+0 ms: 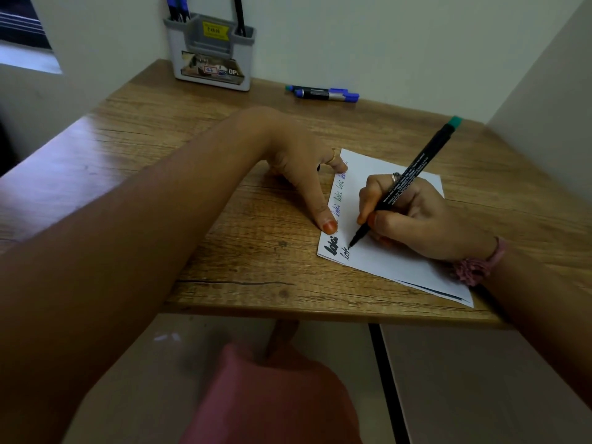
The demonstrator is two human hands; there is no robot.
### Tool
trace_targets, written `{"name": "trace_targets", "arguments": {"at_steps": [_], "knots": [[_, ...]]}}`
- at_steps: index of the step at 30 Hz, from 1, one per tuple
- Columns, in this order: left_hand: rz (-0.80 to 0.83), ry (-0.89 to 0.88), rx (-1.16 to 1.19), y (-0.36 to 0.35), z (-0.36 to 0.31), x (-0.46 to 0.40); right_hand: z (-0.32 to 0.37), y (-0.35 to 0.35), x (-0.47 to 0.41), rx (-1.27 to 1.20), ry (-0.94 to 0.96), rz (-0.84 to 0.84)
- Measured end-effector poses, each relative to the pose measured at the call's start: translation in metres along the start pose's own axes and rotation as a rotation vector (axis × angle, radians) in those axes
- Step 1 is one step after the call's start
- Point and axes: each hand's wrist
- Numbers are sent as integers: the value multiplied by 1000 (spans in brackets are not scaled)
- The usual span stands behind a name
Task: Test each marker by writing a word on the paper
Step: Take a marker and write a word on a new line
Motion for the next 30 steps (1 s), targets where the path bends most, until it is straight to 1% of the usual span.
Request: {"name": "trace_targets", "arguments": {"at_steps": [17, 19, 22, 25, 27, 30], "knots": [[-2, -6, 6, 0, 1, -1, 2, -1, -1, -12, 15, 21], [3, -11, 17, 0, 3, -2, 2, -1, -2, -50, 0, -6], [9, -37, 58, 1, 5, -1, 1, 2, -3, -137, -21, -92], [-56, -59, 135, 4, 7, 0, 11, 9, -10, -167, -21, -103], [-121, -91, 237, 6, 10, 1, 25, 19, -23, -154, -6, -128], [-245, -121, 382, 6, 18, 0, 42, 40, -50, -175, 17, -281]]}}
Point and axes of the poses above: each hand's wrist, its own x-axis away from the middle knuckle, its own y-axis out of the back of the hand, z = x × y
